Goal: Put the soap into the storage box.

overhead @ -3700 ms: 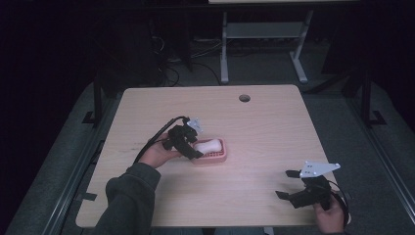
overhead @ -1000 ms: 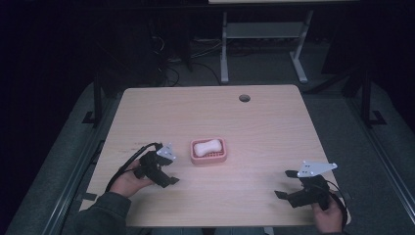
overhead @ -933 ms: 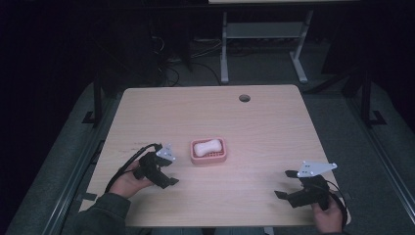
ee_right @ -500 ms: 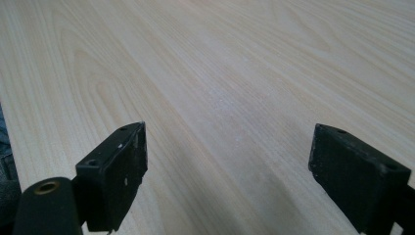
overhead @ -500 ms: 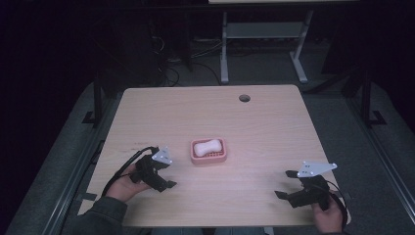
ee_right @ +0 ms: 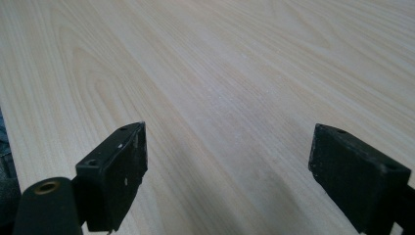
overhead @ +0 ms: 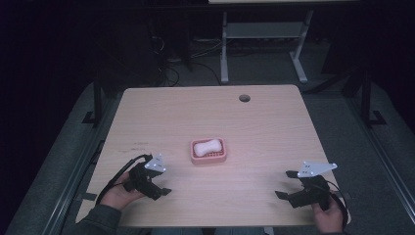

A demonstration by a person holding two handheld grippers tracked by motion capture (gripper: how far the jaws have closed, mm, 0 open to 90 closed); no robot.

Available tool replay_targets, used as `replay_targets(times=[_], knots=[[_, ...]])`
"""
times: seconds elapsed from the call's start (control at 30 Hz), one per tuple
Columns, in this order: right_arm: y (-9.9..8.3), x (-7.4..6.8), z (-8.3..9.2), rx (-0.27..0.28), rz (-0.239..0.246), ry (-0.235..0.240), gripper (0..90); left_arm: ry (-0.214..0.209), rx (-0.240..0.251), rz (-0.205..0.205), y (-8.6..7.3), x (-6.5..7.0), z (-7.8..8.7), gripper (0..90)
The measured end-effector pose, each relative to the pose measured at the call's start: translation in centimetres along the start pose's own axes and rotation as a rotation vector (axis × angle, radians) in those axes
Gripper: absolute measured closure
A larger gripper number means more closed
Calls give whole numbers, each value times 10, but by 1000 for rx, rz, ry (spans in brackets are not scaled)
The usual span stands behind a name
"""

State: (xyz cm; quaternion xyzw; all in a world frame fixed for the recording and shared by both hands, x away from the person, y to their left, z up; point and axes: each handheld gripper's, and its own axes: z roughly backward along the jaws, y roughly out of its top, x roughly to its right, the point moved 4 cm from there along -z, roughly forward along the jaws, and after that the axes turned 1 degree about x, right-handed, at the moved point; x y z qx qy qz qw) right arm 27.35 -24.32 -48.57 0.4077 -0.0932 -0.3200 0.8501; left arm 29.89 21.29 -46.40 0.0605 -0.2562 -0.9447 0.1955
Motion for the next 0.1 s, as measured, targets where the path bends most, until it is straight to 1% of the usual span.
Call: replay_targets(times=[0.03, 0.07, 0.1], knots=[[0, 0, 0, -1, 2, -2, 141, -3, 5, 11, -2, 2, 1, 251], [0, 0, 1, 1, 4, -2, 142, 0, 9, 11, -7, 4, 3, 249], [0, 0, 1, 1, 4, -2, 142, 0, 9, 11, -7, 4, 3, 249]])
